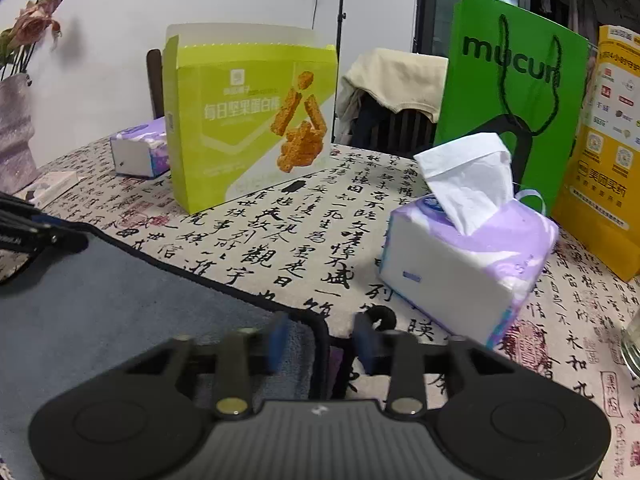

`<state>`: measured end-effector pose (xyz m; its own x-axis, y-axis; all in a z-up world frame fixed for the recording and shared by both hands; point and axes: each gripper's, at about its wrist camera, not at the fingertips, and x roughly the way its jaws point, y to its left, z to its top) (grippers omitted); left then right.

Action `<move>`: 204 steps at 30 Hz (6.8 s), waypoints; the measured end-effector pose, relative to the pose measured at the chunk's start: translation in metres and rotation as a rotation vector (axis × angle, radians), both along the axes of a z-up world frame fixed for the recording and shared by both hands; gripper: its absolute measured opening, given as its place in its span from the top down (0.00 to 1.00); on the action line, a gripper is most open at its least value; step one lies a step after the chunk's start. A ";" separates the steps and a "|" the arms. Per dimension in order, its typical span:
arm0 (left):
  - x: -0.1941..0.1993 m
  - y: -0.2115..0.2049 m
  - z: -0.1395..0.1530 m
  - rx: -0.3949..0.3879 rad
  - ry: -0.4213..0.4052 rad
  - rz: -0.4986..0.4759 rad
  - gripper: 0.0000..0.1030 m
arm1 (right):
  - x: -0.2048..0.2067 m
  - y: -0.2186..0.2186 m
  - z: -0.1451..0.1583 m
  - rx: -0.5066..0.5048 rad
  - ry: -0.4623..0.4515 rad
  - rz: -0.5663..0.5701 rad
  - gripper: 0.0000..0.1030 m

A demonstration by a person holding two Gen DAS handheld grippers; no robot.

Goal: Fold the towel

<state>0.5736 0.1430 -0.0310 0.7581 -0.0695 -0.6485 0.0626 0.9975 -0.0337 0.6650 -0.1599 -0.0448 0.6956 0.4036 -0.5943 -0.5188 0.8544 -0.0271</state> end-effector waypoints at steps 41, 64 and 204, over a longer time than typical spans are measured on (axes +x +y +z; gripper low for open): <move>-0.121 -0.034 0.081 0.056 -0.055 0.011 0.00 | -0.095 -0.022 0.086 0.046 0.063 0.008 0.00; -0.234 -0.052 0.109 0.063 -0.147 0.029 0.00 | -0.204 -0.040 0.117 0.048 -0.015 0.017 0.00; -0.558 -0.130 0.053 0.039 -0.345 0.075 0.00 | -0.578 -0.078 0.069 0.229 -0.236 0.010 0.00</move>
